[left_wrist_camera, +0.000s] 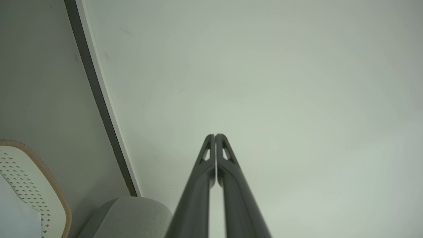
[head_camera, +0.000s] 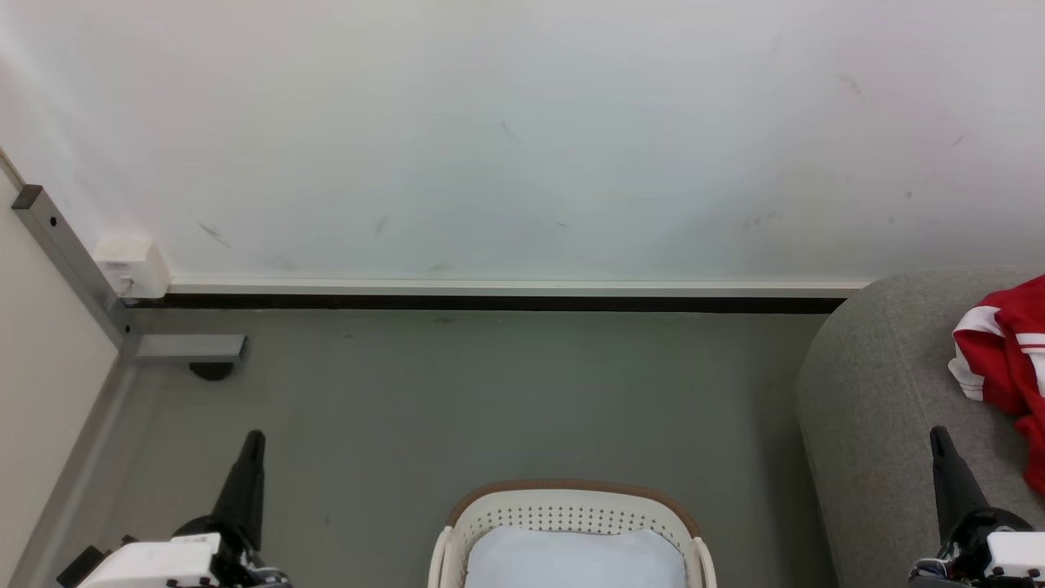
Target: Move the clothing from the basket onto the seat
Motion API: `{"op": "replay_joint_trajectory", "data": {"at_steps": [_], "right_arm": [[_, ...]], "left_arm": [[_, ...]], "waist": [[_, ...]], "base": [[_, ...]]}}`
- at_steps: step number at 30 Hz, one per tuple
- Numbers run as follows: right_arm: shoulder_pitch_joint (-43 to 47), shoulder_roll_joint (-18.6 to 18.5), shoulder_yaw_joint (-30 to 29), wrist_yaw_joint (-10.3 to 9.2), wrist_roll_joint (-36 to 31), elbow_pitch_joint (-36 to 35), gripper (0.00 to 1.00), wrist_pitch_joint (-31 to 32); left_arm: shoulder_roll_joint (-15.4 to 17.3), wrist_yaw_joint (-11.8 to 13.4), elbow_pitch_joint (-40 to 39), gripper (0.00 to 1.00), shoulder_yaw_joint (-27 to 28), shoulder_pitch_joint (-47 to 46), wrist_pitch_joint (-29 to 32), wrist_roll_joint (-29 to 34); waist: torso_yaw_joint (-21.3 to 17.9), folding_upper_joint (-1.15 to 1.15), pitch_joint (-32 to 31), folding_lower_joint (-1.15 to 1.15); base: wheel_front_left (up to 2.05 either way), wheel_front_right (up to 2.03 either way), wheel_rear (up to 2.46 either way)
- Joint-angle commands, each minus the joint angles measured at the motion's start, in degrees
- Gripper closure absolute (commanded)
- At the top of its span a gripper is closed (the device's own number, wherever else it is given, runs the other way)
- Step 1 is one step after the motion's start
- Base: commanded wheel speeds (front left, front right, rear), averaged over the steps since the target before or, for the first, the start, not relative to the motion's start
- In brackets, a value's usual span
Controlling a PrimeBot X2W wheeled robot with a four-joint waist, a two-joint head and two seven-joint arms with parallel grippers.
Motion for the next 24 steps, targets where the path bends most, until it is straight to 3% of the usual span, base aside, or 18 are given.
{"op": "replay_joint_trajectory", "data": {"at_steps": [1,24], "right_arm": [[-0.3,-0.3,-0.1,-0.12,0.2,-0.2,1.00,-0.1],[-0.3,-0.5,0.2,-0.12,0.5,-0.3,1.00,-0.4]], "left_arm": [[0.1,0.0,-0.2,1.00,0.2,-0.5,0.3,-0.7],[0.1,0.0,-0.2,1.00,0.2,-0.5,0.3,-0.7]], "waist": [[0.0,0.00,0.0,0.00],[0.0,0.00,0.0,0.00]], "base": [[0.00,0.00,0.00],[0.00,0.00,0.00]]}}
